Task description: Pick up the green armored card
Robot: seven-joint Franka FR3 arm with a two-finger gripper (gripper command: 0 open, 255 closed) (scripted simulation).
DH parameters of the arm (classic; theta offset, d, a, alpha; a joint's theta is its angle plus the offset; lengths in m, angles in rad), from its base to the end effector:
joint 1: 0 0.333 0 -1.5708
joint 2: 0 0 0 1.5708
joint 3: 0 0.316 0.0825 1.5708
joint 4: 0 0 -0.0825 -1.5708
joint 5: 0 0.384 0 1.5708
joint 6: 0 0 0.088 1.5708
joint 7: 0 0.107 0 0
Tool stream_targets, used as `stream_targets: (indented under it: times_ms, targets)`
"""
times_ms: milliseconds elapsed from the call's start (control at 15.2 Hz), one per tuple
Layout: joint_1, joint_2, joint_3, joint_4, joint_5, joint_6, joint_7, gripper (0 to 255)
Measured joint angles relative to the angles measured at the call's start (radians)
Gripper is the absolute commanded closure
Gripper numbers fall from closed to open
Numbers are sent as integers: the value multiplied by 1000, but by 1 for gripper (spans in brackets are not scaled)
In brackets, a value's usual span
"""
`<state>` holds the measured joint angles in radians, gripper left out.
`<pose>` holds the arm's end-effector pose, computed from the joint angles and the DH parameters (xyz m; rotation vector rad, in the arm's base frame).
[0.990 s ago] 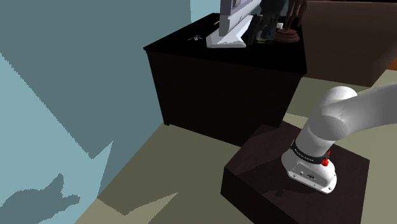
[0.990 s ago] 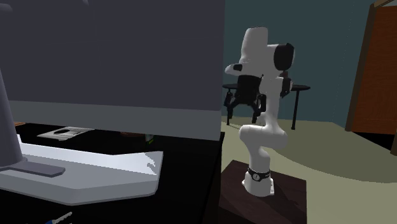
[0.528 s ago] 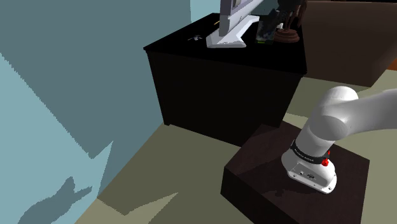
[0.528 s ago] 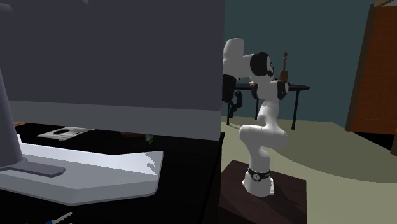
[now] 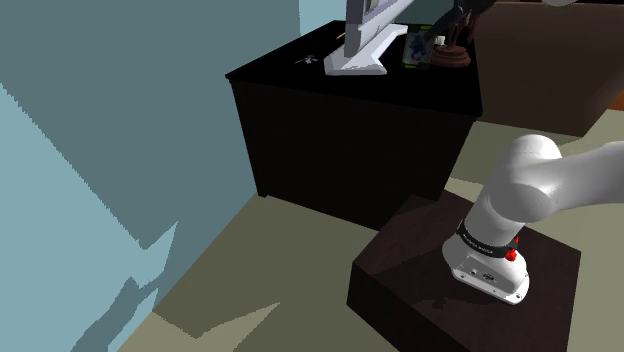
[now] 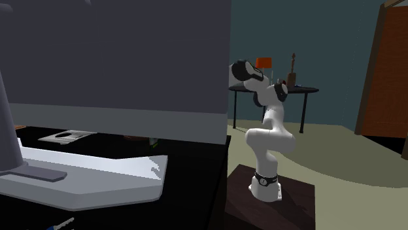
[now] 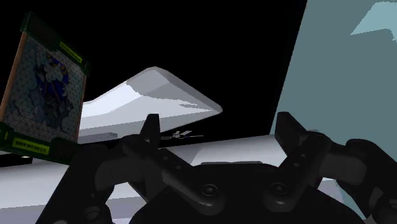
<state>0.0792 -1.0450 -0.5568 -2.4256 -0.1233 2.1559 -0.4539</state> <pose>0.2501 -0.2247 0.6405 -2.8375 -0.1225 -1.1374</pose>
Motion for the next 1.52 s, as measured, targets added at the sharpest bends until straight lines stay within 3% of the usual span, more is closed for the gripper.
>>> stream_targets:
  times_ms: [330,660,924,1056,1452,1518]
  targets:
    - [115,-27,-212,49,14,116,-194,0]
    - [287,-76,-413,161,38,184,-381,0]
    - [428,-144,-526,280,56,191,-507,0]
    - [453,-163,-558,292,53,196,-540,0]
    - [447,-192,-601,247,39,228,-579,0]
    - [447,-195,-605,243,38,231,-583,255]
